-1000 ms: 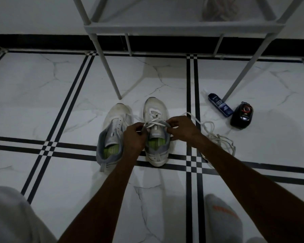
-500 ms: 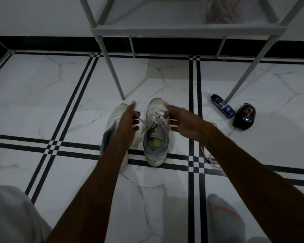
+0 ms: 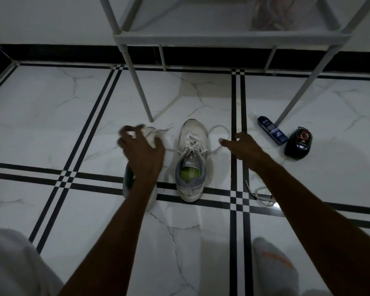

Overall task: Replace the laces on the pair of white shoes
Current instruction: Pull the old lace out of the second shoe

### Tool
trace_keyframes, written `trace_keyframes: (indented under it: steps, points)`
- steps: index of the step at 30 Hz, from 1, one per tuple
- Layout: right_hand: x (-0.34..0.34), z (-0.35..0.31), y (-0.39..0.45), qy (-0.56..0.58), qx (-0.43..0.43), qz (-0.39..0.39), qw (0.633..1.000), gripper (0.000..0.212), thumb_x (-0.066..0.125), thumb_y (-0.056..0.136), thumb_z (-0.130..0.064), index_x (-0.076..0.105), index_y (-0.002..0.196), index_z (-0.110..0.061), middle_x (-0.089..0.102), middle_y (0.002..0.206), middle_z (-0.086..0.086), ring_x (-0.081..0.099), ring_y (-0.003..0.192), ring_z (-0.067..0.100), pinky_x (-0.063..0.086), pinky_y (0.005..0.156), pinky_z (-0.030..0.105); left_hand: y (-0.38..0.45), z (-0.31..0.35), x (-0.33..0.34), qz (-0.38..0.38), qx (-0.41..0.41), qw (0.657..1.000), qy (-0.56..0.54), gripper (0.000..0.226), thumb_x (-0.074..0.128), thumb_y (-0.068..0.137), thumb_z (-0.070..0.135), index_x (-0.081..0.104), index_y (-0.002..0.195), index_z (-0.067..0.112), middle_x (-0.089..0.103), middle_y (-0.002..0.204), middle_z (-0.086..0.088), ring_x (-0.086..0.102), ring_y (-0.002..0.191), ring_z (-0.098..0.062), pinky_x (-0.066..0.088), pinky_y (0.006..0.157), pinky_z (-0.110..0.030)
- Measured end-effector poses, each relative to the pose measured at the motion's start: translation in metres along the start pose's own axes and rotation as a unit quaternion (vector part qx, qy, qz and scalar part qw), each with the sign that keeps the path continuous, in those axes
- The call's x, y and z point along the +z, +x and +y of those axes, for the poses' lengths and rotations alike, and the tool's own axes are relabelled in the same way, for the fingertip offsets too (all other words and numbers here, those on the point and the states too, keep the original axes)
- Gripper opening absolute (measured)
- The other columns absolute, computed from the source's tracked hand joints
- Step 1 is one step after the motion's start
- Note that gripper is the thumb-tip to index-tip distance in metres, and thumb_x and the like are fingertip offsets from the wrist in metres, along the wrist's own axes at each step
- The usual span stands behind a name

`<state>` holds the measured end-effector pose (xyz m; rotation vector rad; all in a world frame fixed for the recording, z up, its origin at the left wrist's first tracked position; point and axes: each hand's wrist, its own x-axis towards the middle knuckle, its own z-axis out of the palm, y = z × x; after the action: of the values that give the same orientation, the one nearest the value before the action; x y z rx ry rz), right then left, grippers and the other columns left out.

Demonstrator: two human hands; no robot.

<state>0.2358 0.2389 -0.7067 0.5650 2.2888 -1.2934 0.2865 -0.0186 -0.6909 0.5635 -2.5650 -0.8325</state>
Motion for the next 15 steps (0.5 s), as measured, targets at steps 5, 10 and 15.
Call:
trace_keyframes:
  steps: [5, 10, 15]
  points:
    - [0.038, -0.008, -0.020, -0.072, -0.058, -0.118, 0.989, 0.095, 0.084, 0.072, -0.050, 0.034, 0.144, -0.014, 0.063, 0.114, 0.010, 0.068, 0.093, 0.021, 0.062, 0.074, 0.038, -0.026, 0.009, 0.024, -0.221, 0.021, 0.974, -0.052, 0.044, 0.076, 0.085, 0.046, 0.056, 0.113, 0.018, 0.066, 0.071, 0.003, 0.067, 0.071, -0.015, 0.054, 0.069, -0.034]
    - [0.065, -0.002, -0.025, -0.098, -0.187, -0.013, 0.977, 0.087, 0.084, 0.074, -0.045, 0.039, 0.140, -0.010, 0.067, 0.118, 0.011, 0.069, 0.099, 0.024, 0.057, 0.078, 0.030, -0.029, 0.003, 0.036, -0.219, 0.040, 0.972, -0.070, 0.050, 0.079, 0.086, 0.029, 0.053, 0.124, 0.011, 0.070, 0.094, -0.006, 0.069, 0.081, -0.021, 0.058, 0.072, -0.036]
    - [0.073, 0.001, -0.025, -0.119, -0.251, 0.045, 0.960, 0.055, 0.071, 0.088, -0.029, 0.043, 0.132, -0.012, 0.069, 0.092, 0.013, 0.068, 0.075, 0.025, 0.051, 0.061, 0.029, -0.034, 0.003, 0.043, -0.205, 0.058, 0.974, -0.075, 0.039, 0.069, 0.093, 0.015, 0.049, 0.126, 0.009, 0.068, 0.085, 0.000, 0.068, 0.075, -0.017, 0.056, 0.071, -0.033]
